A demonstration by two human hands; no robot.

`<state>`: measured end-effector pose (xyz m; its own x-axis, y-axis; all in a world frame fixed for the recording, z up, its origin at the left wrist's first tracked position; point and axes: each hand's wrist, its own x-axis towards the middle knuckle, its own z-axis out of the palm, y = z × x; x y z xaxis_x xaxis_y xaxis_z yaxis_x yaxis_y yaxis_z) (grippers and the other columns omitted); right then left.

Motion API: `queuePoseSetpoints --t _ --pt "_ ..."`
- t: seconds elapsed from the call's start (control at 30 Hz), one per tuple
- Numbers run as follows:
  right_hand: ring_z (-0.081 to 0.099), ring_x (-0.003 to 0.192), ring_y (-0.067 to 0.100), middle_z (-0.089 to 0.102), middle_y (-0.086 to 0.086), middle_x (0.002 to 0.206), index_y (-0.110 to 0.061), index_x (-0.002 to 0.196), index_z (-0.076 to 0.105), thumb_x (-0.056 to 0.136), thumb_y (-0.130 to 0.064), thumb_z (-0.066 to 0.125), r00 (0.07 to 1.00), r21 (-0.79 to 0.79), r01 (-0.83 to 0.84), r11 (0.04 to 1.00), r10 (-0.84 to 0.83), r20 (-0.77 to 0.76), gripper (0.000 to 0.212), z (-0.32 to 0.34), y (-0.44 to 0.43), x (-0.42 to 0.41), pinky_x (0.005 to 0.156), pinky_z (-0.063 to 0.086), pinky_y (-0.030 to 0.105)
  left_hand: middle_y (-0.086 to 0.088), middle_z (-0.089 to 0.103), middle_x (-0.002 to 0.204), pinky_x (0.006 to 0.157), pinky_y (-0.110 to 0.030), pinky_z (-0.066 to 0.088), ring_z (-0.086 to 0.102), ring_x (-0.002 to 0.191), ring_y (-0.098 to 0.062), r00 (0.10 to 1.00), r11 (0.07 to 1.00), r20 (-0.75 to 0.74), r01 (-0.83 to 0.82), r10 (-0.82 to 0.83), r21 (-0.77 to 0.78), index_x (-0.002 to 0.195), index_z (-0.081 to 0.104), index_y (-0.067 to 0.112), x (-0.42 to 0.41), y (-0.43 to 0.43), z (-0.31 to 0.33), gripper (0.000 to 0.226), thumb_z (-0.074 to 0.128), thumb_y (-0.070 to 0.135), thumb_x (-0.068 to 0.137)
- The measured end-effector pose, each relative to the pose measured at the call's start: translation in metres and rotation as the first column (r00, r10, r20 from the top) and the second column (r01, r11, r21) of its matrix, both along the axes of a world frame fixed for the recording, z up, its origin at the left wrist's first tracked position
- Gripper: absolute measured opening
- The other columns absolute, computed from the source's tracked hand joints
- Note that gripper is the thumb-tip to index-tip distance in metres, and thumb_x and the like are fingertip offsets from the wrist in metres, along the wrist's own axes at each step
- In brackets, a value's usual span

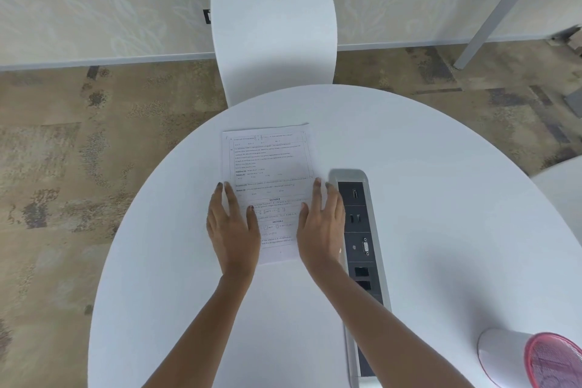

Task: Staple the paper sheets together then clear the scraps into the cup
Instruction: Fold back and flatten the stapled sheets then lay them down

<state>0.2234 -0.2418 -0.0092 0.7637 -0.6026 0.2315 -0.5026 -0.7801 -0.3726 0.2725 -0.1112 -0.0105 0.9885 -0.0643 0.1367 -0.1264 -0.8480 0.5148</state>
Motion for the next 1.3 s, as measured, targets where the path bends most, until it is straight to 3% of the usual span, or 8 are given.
queuePoseSetpoints --t 0.1,0.23,0.67,1.0,1.13,1.3 --pt "0.035 0.137 0.034 0.040 0.019 0.146 -0.005 0.144 0.036 0.100 -0.028 0.040 0.998 -0.025 -0.056 0.998 0.055 -0.035 0.050 -0.009 0.010 -0.011 0.114 0.032 0.042 -0.015 0.038 0.153 0.115 -0.049 0.030 0.036 0.141 -0.035 0.995 0.989 0.024 0.093 -0.097 0.115 0.148 0.034 0.004 -0.014 0.000 -0.007 0.055 0.041 0.027 0.099" --pt "0.024 0.144 0.031 0.030 0.018 0.153 -0.002 0.146 0.030 0.100 -0.033 0.038 0.994 -0.015 -0.041 0.999 0.039 -0.102 0.056 -0.017 0.016 -0.017 0.118 0.024 0.041 -0.014 0.038 0.154 0.118 -0.048 0.028 0.036 0.143 -0.032 0.987 0.969 -0.020 0.157 -0.156 0.191 0.149 0.035 0.004 -0.022 0.000 -0.018 0.062 0.030 0.036 0.097" --pt "0.013 0.147 0.028 0.017 0.017 0.158 0.002 0.149 0.017 0.100 -0.043 0.024 0.982 -0.003 -0.029 1.000 0.028 -0.189 0.067 -0.017 0.019 -0.005 0.120 0.017 0.041 -0.012 0.027 0.160 0.123 -0.044 0.016 0.026 0.149 -0.027 0.985 0.950 -0.031 0.170 -0.168 0.263 0.153 0.025 0.006 -0.009 0.000 -0.027 0.063 0.024 0.038 0.100" --pt "0.020 0.145 0.030 0.023 0.018 0.155 0.003 0.147 0.022 0.099 -0.044 0.021 0.981 0.032 -0.027 0.999 0.033 -0.189 0.067 -0.007 0.016 -0.006 0.117 0.025 0.043 -0.015 0.037 0.155 0.121 -0.048 0.021 0.034 0.145 -0.031 0.981 0.949 -0.048 0.194 -0.188 0.247 0.150 0.032 0.002 -0.007 0.004 -0.020 0.066 0.027 0.041 0.097" --pt "0.013 0.147 0.028 0.018 0.017 0.157 0.002 0.149 0.017 0.101 -0.040 0.021 0.984 -0.005 -0.101 0.995 0.099 -0.150 0.064 0.014 0.010 -0.021 0.120 0.015 0.039 -0.016 0.034 0.156 0.122 -0.044 0.018 0.030 0.146 -0.030 0.979 0.958 -0.029 0.206 -0.204 0.201 0.151 0.027 0.001 -0.019 0.008 -0.005 0.067 0.025 0.041 0.097" --pt "0.012 0.147 0.026 0.019 0.015 0.157 0.000 0.149 0.018 0.102 -0.037 0.030 0.987 -0.028 -0.121 0.992 0.118 -0.113 0.061 0.034 0.015 -0.065 0.120 0.016 0.040 -0.016 0.035 0.156 0.121 -0.044 0.021 0.031 0.146 -0.030 0.961 0.947 -0.001 0.274 -0.277 0.167 0.150 0.030 0.001 -0.059 0.010 0.014 0.064 0.026 0.040 0.099"
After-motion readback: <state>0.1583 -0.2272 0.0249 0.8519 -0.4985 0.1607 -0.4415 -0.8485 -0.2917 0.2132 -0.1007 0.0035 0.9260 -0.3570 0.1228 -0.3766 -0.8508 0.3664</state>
